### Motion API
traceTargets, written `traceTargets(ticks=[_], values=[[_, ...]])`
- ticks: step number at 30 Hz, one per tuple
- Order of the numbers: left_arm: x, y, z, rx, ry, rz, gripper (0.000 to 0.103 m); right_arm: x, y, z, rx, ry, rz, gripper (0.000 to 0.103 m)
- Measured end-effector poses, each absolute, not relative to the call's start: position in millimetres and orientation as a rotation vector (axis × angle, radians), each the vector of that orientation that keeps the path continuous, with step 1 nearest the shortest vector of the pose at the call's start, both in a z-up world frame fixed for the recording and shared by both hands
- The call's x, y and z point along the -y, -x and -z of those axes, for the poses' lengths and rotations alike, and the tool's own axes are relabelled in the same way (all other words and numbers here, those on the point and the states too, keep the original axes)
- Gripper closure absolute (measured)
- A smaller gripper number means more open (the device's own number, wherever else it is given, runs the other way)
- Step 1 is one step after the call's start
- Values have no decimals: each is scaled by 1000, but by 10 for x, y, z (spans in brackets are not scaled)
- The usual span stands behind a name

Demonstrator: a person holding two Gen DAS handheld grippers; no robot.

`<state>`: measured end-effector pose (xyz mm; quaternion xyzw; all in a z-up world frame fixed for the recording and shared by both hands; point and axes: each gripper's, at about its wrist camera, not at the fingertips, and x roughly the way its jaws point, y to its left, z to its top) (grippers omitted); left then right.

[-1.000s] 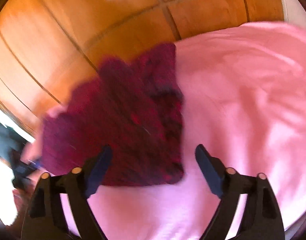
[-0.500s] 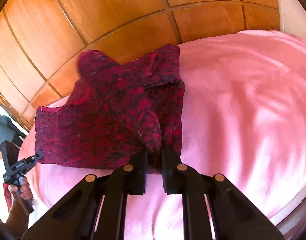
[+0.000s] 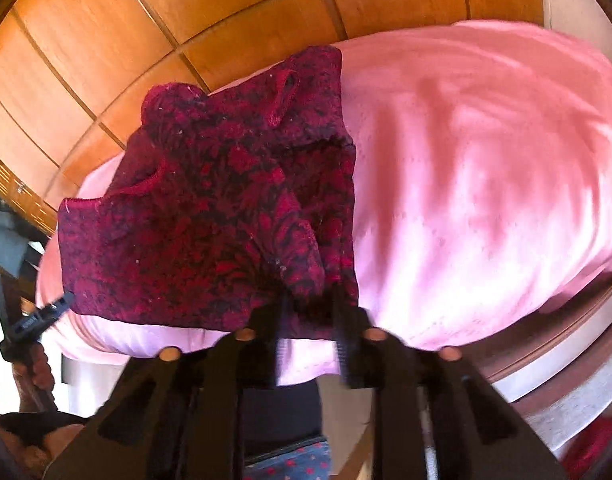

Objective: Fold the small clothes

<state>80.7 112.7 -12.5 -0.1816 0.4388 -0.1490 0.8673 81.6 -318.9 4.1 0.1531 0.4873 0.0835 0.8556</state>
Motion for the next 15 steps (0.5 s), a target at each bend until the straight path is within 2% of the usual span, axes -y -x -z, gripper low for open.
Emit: traceTargets(ticks=[1, 2, 3, 10, 13, 14, 15], values=[[-1164, -794, 65, -899, 367, 295, 56, 3156, -854, -90, -1003, -298, -169, 73], [-1212, -767, 8, -876, 352, 271, 53, 3117, -899, -143, -981, -271, -160, 60], [-1230, -811, -43, -854, 337, 254, 51, 3071, -944, -201, -956, -239, -150, 53], [-1038, -1189, -291, -751, 141, 263, 51, 2582, -1262, -591, -725, 17, -178, 54], [-900, -1320, -235, -765, 90, 311, 51, 2380, -1463, -526, -705, 115, -192, 60], [-853, -1372, -205, -770, 85, 319, 51, 2335, -1504, -476, -716, 137, -201, 73], [-798, -1442, -158, -778, 78, 328, 58, 2287, -1570, -430, -730, 159, -201, 90]])
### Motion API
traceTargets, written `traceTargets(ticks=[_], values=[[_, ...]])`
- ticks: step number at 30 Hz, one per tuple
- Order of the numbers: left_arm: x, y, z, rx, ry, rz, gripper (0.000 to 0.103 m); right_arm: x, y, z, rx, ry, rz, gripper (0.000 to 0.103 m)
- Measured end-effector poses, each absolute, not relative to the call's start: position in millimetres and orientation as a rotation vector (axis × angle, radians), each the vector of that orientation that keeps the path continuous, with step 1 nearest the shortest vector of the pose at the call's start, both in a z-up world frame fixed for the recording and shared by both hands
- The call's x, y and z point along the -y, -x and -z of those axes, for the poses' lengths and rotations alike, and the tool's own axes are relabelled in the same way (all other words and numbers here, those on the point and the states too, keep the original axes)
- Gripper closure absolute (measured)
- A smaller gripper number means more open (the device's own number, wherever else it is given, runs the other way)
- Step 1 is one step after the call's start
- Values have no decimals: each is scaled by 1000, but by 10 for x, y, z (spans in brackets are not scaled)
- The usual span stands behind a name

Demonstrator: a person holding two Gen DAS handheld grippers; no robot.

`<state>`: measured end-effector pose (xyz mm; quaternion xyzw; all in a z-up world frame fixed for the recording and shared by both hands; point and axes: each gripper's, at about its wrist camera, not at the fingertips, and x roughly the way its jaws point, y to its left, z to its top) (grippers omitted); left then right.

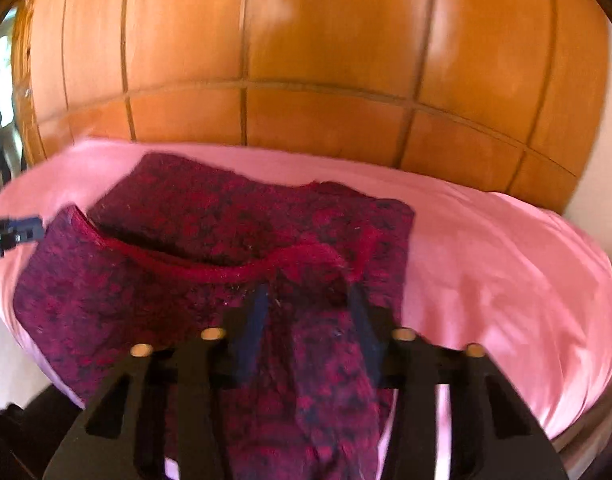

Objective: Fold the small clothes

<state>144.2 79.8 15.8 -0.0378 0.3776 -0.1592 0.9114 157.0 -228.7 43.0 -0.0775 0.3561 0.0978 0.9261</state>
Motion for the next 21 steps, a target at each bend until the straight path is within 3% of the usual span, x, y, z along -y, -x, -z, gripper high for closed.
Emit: traceTargets(ticks=[1, 5, 7, 10, 12, 14, 16, 17, 18, 20, 21], values=[[-764, -1492, -116, -797, 60, 349, 92, 2268, -1598, -383, -746, 190, -181, 90], [-795, -1454, -104, -780, 33, 278, 91, 2641, -1555, -425, -736, 33, -92, 92], [-867, -1559, 56, -833, 93, 242, 92, 2836, -1590, -241, -788, -39, -44, 102], [-871, -1740, 299, -910, 130, 187, 91, 3108, -1784, 227, -946, -181, 14, 103], [-827, -1732, 270, -897, 111, 192, 90, 3208, -1785, 370, -953, -259, 11, 103], [-870, -1693, 179, -878, 143, 234, 83, 3233, -1740, 337, -921, -253, 12, 103], [-935, -1673, 104, -855, 152, 247, 66, 3230, -1679, 258, -899, -205, 35, 98], [-955, -1659, 73, -835, 145, 243, 61, 3228, -1638, 195, -884, -183, 40, 88], [-974, -1647, 49, -820, 138, 244, 56, 3221, -1598, 135, -868, -176, 35, 69], [-980, -1641, 34, -817, 137, 273, 54, 3167, -1504, -43, -806, -159, 11, 50], [-977, -1639, 33, -815, 139, 285, 54, 3099, -1448, -170, -761, -138, -12, 48]])
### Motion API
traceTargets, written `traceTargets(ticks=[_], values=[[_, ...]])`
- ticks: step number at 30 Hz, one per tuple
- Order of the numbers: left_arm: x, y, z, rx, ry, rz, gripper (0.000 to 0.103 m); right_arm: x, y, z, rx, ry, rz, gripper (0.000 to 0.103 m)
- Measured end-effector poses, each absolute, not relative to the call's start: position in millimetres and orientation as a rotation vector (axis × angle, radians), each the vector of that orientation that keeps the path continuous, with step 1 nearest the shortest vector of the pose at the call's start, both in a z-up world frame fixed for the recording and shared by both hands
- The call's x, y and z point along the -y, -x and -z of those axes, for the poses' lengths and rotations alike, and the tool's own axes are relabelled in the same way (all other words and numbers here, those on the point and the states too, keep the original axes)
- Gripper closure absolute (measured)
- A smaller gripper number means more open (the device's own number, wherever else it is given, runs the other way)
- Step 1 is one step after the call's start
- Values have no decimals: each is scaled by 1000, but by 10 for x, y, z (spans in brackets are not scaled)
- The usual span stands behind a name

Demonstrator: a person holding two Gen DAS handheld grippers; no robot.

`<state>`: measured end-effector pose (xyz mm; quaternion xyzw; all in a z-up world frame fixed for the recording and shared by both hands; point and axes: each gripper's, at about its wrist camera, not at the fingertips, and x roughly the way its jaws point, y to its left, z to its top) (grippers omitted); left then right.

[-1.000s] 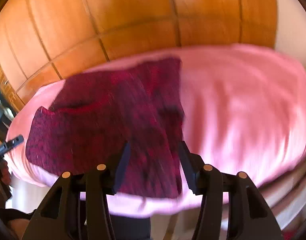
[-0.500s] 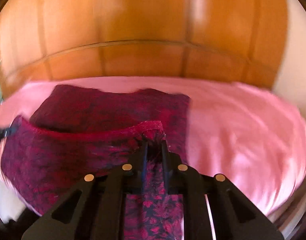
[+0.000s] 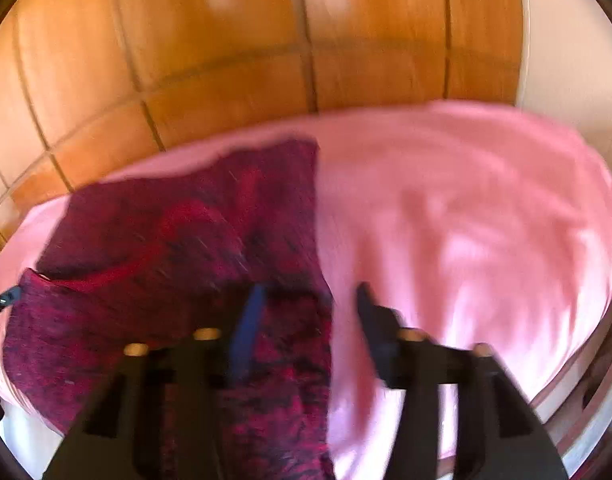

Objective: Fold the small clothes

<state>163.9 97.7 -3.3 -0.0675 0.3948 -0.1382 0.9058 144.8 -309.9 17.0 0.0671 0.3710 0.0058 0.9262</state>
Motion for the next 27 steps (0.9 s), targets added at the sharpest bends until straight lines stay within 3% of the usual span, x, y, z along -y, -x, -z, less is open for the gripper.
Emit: traceTargets(ticks=[1, 3, 7, 8, 9, 11, 14, 20, 25, 27], values=[[-952, -1641, 37, -812, 135, 291, 54, 3045, -1428, -257, -738, -127, -36, 45], [-862, -1655, 58, -818, 114, 300, 54, 2891, -1406, -392, -697, -114, -84, 29], [-635, -1675, 89, -831, 21, 283, 54, 2575, -1532, -418, -699, -62, -169, 23], [-598, -1672, 90, -833, 3, 280, 54, 2494, -1608, -353, -729, -28, -161, 26], [-568, -1663, 87, -828, -9, 273, 54, 2435, -1692, -258, -764, 5, -152, 43], [-516, -1638, 68, -818, -29, 264, 54, 2409, -1794, -44, -836, 44, -128, 62], [-469, -1602, 57, -806, -53, 248, 54, 2524, -1798, 98, -848, -5, -98, 75], [-478, -1594, 46, -797, -54, 246, 54, 2586, -1762, 181, -835, -52, -85, 77], [-493, -1560, -9, -775, -64, 241, 67, 2604, -1741, 140, -833, -57, -81, 77], [-497, -1546, -20, -772, -62, 242, 68, 2605, -1747, 137, -835, -54, -82, 77]])
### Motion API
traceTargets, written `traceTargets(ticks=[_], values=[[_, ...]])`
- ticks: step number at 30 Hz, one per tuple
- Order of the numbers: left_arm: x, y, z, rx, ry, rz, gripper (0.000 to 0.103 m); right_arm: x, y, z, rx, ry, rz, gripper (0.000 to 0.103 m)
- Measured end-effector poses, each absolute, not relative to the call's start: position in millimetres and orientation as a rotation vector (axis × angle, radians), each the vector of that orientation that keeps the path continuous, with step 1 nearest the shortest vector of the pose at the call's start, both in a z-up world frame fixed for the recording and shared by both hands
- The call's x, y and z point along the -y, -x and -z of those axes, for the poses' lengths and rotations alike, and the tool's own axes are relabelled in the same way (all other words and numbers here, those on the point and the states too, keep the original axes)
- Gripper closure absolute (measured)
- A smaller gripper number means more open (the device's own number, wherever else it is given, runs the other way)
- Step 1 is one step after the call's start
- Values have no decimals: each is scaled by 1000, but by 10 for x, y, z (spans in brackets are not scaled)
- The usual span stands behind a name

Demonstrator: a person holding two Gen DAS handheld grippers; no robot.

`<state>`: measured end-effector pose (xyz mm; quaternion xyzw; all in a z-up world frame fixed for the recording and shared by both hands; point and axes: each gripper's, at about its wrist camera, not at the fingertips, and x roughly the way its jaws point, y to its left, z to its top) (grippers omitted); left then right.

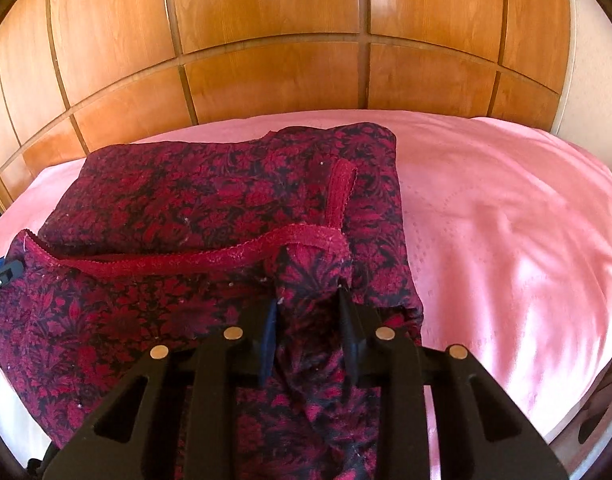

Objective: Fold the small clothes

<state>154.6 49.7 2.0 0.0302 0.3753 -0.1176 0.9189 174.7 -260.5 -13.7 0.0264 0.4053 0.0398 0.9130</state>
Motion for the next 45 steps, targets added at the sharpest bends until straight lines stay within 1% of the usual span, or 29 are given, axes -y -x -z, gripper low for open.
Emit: traceTargets(ticks=[1, 3, 8, 9, 10, 12, 14, 23, 29, 30, 31, 33, 34, 37, 39, 41, 42, 45], values=[[-503, -1540, -27, -769, -56, 245, 68, 2601, -1753, 133, -836, -54, -83, 77], [-498, -1530, -41, -762, -59, 241, 72, 2605, -1748, 119, -837, -55, -81, 77], [-493, -1500, -79, -748, -64, 240, 72, 2622, -1722, 134, -839, -57, -81, 77], [-491, -1489, -87, -745, -64, 241, 74, 2627, -1713, 133, -839, -58, -81, 79], [-493, -1482, -90, -745, -63, 241, 79, 2632, -1697, 127, -840, -58, -82, 82], [-485, -1471, -93, -744, -68, 239, 79, 2637, -1671, 117, -841, -52, -85, 85], [-489, -1467, -91, -744, -63, 237, 79, 2660, -1645, 105, -840, -57, -85, 85], [-500, -1509, -37, -750, -60, 206, 79, 2691, -1675, 160, -847, -81, -77, 83], [-494, -1554, -1, -761, -54, 194, 79, 2714, -1686, 179, -846, -85, -76, 77], [-495, -1563, 8, -765, -51, 190, 79, 2711, -1685, 180, -845, -86, -74, 74], [-499, -1577, 19, -768, -48, 187, 75, 2717, -1691, 187, -846, -86, -72, 72], [-508, -1596, 33, -772, -37, 184, 60, 2728, -1694, 203, -848, -91, -62, 66], [-515, -1599, 36, -769, -30, 179, 55, 2746, -1698, 215, -850, -100, -61, 65], [-526, -1629, 40, -771, -27, 176, 54, 2796, -1705, 238, -852, -125, -62, 58], [-519, -1646, 34, -767, -33, 171, 54, 2846, -1710, 258, -851, -145, -58, 52], [-510, -1660, 12, -758, -47, 167, 54, 2884, -1703, 263, -848, -160, -57, 51], [-497, -1654, -9, -748, -56, 165, 54, 2889, -1702, 255, -847, -158, -55, 49], [-465, -1658, -45, -731, -79, 175, 54, 2842, -1666, 162, -818, -99, -35, 48]])
